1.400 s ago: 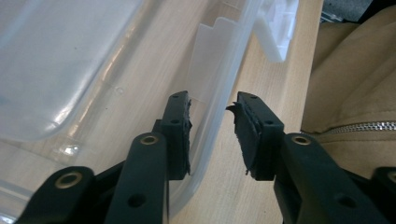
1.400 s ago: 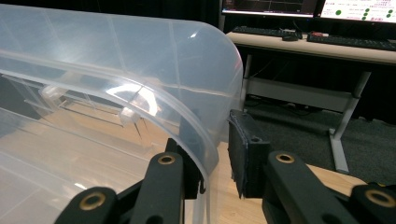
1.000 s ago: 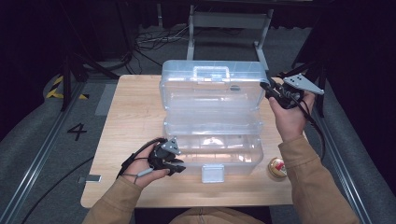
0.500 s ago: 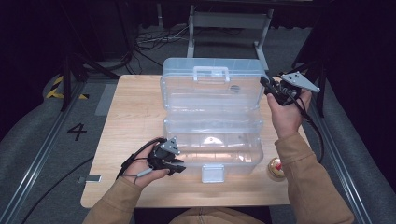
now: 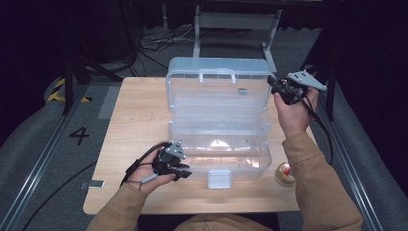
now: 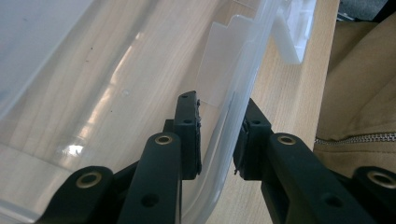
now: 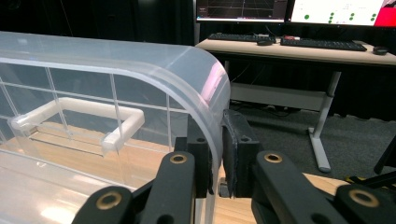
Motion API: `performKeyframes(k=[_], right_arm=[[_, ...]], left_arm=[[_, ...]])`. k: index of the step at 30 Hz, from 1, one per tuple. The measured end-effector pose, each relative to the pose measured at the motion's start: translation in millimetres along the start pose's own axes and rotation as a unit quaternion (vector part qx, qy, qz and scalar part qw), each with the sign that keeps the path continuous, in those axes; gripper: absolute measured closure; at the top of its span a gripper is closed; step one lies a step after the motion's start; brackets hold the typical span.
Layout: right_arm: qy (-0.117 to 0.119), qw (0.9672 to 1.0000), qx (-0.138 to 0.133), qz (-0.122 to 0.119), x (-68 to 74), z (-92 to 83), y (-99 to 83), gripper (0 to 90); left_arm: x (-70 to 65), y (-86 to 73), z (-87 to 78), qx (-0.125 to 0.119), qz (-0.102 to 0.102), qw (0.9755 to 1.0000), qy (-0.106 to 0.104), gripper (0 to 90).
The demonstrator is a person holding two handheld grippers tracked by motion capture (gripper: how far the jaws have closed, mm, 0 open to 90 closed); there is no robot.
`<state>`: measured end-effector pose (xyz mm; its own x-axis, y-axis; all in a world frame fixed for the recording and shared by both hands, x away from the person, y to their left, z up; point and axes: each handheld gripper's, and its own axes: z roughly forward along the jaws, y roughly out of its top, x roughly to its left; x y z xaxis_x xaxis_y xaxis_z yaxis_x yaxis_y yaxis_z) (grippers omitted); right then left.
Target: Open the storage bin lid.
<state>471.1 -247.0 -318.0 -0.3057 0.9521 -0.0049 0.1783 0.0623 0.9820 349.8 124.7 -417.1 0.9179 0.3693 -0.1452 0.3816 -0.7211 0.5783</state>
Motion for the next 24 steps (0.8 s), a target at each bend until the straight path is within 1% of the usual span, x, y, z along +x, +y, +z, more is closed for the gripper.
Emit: performKeyframes(k=[6,14,24], right_arm=[[0.004,0.9999,0.009,0.002,-3.0,7.4,2.5,82.9],[0.005,0.9999,0.016,0.003,-6.1,15.2,3.8,83.4],[0.004,0.9997,0.022,0.009,-8.7,26.7,4.0,83.9]], left_arm=[[0.7,-1.5,-0.3,-0.009,-0.006,0.9999,-0.007,74.0],[0.8,-0.9,-0.2,-0.007,-0.011,0.9999,-0.008,73.9],[-0.9,-1.1,0.3,-0.007,-0.013,0.9999,0.000,73.1]])
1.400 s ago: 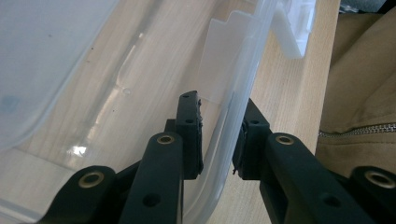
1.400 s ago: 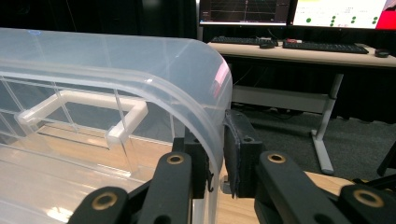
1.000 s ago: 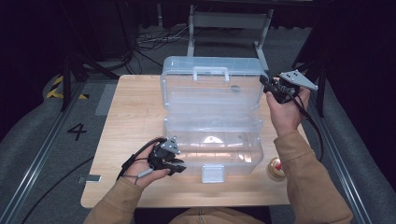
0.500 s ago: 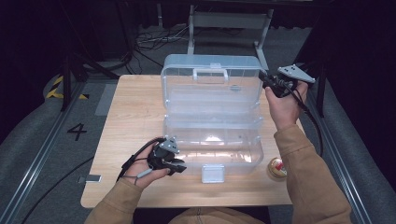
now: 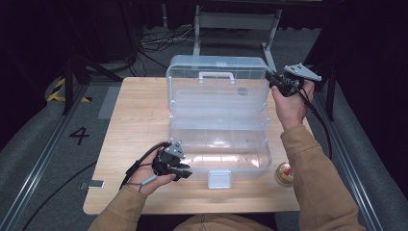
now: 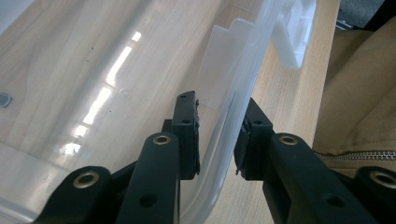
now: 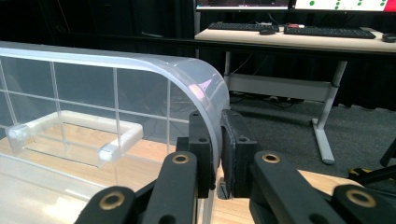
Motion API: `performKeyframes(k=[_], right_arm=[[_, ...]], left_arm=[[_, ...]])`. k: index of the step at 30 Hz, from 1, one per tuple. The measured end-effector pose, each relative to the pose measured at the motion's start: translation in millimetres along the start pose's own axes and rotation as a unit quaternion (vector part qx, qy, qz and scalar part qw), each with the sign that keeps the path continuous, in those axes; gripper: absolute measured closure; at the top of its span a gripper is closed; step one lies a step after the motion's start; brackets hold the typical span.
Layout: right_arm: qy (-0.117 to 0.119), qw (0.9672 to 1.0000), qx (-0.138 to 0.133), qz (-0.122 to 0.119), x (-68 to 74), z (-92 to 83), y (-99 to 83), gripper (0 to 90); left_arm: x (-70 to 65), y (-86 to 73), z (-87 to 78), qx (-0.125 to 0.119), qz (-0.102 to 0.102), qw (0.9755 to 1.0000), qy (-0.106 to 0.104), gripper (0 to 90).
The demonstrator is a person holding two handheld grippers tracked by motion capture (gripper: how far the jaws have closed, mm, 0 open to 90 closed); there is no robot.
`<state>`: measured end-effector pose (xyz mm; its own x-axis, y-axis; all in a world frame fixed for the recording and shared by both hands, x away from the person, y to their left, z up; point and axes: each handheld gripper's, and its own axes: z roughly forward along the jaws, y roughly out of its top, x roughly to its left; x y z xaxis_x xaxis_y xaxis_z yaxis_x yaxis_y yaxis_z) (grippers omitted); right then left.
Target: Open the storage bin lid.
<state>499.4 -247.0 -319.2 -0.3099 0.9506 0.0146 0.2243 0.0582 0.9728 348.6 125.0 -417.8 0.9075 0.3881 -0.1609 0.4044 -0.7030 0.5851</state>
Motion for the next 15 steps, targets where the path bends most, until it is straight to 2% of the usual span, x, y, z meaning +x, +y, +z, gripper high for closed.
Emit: performKeyframes(k=[15], right_arm=[[-0.001,1.0000,0.006,0.004,-3.6,11.8,-0.4,84.2]], left_arm=[[-1.3,-0.2,0.3,-0.001,-0.003,1.0000,0.006,72.5]])
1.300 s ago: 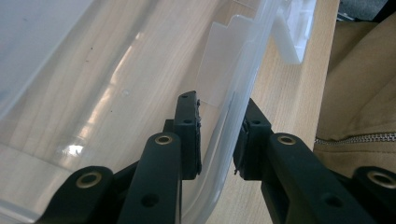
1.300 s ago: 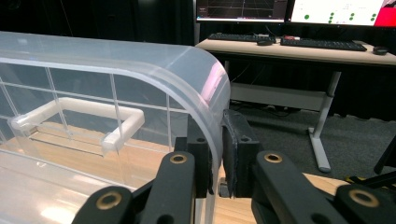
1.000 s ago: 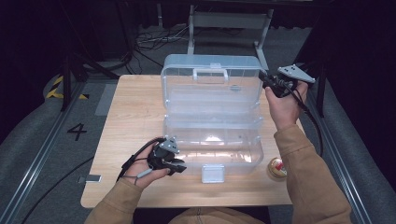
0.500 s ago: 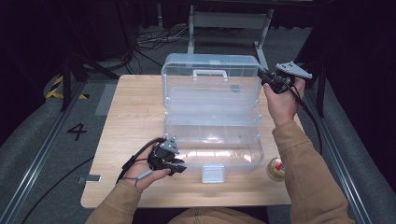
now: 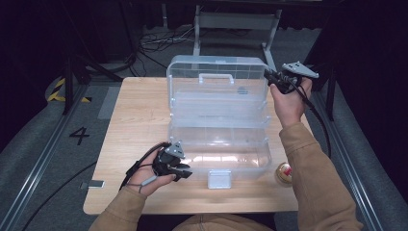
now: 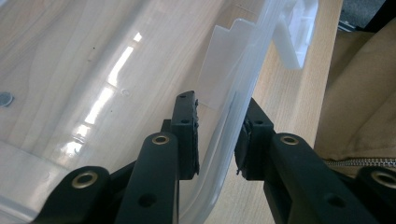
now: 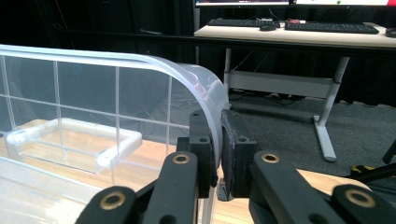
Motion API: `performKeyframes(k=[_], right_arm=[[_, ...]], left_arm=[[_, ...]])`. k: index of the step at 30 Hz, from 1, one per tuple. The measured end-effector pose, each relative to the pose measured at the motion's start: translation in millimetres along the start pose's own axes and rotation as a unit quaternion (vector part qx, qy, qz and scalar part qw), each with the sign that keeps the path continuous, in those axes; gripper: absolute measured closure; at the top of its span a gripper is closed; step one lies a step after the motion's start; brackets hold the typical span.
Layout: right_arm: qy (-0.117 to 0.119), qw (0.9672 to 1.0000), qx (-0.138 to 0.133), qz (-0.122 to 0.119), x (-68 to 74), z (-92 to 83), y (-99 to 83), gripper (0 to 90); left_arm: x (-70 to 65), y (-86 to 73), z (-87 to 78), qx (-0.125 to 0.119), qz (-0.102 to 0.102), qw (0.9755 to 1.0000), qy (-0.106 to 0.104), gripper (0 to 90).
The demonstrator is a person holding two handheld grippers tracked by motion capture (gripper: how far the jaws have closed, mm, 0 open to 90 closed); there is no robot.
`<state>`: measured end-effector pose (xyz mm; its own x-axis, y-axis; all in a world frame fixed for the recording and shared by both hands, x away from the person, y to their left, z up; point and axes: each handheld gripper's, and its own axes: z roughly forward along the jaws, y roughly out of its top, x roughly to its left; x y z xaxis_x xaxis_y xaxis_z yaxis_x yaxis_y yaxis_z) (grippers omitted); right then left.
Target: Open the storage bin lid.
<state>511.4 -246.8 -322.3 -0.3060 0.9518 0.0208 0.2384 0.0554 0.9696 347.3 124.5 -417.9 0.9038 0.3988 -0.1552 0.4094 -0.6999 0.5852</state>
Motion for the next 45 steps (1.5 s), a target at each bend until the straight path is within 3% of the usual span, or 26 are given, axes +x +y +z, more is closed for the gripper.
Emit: performKeyframes(k=[45], right_arm=[[0.020,0.9995,0.024,0.006,-16.7,43.5,-7.5,84.6]], left_arm=[[-2.2,-0.1,0.7,-0.006,-0.021,0.9997,0.007,69.8]])
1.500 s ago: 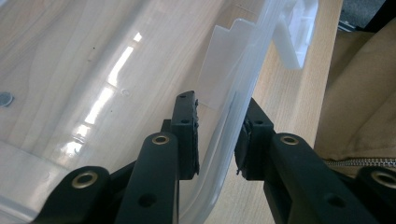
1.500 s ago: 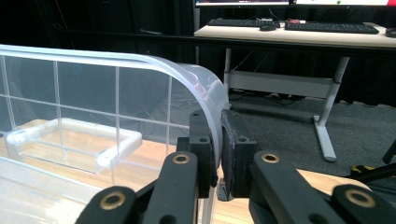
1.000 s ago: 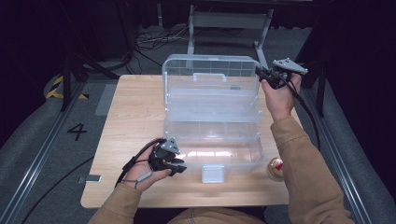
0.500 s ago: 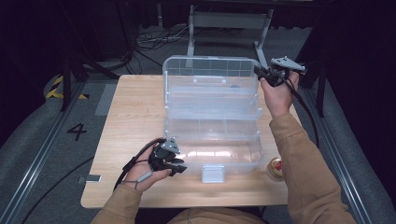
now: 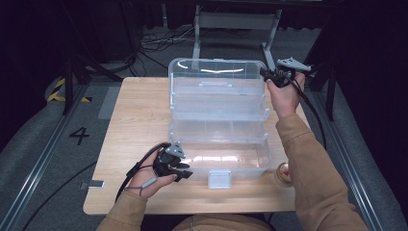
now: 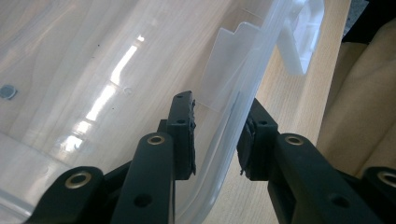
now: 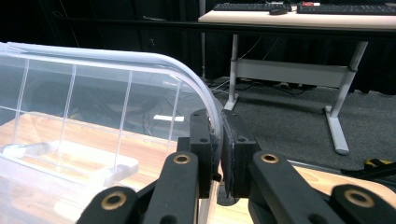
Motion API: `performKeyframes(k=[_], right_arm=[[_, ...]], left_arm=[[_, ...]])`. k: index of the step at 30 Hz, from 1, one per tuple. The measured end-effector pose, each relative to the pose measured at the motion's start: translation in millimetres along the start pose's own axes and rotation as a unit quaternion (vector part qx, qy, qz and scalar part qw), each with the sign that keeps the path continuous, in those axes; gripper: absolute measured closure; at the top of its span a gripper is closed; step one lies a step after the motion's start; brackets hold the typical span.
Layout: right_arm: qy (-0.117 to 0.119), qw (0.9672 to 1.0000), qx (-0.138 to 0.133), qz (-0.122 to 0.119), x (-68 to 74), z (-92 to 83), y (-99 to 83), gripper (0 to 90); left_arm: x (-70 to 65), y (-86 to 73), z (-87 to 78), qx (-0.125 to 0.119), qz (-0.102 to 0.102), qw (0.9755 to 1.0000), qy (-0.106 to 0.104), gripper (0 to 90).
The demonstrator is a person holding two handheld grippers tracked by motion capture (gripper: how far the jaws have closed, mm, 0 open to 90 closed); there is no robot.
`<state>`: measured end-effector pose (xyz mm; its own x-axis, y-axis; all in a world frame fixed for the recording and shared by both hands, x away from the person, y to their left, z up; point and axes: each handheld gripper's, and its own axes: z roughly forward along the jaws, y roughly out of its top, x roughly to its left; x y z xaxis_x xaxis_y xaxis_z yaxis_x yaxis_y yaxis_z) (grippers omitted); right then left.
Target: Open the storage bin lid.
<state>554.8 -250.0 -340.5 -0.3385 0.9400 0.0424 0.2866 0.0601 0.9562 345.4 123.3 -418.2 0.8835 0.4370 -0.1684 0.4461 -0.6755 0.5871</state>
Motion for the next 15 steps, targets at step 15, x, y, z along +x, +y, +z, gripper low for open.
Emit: performKeyframes(k=[15], right_arm=[[0.009,0.9999,0.009,0.004,-7.1,14.3,-5.2,84.8]], left_arm=[[0.3,-0.2,-0.1,-0.002,0.001,1.0000,0.001,69.5]])
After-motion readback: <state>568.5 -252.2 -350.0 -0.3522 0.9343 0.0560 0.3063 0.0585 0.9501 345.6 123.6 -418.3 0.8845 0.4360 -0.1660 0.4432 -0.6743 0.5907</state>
